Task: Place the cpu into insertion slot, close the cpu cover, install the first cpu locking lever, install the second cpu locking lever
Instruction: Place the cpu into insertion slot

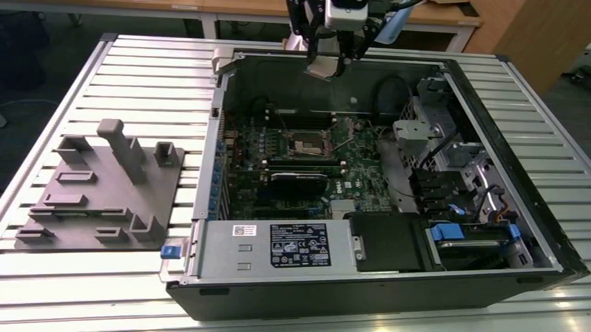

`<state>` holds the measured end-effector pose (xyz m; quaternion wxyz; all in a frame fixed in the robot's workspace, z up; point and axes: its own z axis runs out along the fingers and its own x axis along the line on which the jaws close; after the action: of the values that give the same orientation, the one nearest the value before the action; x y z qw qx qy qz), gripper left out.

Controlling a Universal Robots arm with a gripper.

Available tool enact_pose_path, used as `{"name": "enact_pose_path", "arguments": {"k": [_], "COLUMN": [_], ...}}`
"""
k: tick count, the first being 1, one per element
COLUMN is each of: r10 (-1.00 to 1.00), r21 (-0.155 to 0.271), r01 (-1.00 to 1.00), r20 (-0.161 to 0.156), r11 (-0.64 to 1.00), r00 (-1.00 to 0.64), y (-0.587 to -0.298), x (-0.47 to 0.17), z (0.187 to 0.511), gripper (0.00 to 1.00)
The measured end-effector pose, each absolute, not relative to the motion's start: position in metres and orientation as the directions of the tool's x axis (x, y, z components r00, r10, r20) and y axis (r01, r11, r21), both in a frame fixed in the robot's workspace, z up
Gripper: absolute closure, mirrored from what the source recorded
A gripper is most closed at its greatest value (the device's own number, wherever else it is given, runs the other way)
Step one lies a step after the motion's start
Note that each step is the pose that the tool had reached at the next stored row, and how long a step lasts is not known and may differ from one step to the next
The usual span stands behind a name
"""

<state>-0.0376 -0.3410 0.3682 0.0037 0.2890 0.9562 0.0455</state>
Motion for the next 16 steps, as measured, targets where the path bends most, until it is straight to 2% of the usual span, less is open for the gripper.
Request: {"name": "enact_pose_path", "arguments": {"k": [16], "r10": [0.56], "r21": [0.089], "r01": [0.559], "r20": [0.019], "r11": [0.824], "r00": [-0.828], "y": [-0.3409], "x": [-0.0376], "z": [0.3681], "gripper": [0.46]}}
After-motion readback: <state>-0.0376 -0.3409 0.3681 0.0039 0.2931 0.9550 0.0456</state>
